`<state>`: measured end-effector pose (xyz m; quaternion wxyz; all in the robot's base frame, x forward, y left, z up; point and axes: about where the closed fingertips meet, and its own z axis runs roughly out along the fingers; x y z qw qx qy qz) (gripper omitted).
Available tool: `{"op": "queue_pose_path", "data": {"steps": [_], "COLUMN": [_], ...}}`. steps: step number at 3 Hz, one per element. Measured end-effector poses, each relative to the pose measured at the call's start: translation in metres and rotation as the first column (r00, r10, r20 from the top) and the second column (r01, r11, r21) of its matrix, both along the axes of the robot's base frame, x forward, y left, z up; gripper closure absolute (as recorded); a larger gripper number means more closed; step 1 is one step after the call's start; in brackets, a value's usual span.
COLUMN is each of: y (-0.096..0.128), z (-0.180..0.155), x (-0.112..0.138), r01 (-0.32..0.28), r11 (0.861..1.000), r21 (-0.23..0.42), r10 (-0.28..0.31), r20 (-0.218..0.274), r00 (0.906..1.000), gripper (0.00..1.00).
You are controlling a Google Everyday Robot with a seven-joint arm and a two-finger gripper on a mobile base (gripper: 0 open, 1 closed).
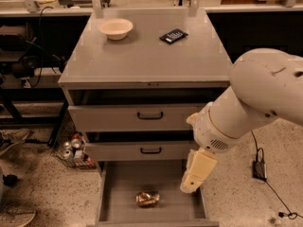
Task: Pick orange can from bottom drawer and place on counter
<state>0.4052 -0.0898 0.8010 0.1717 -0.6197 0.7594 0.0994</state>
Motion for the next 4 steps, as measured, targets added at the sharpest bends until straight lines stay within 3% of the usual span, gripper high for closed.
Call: {"op": "queue_pose_path", "data": {"steps": [1, 2, 3, 4], "y": [0.017, 0.047, 0.078, 0.103], "z": [-0.061, -0.153, -0.256, -0.279], "x": [-0.007, -0.019, -0.031, -0.015], "r01": [-0.027, -0.067, -0.118, -0.119], "r11": [0.998, 0.994, 0.992, 0.991], "r21": [0.063, 0.091, 0.046, 0.056], "r10": [0.031, 0.079, 0.125, 0.127], "r20": [-0.062, -0.139, -0.207, -0.160], "r00": [0.9976, 0.9871, 0.9703, 0.9788], "gripper": [0.00, 0.00, 0.00, 0.00]}}
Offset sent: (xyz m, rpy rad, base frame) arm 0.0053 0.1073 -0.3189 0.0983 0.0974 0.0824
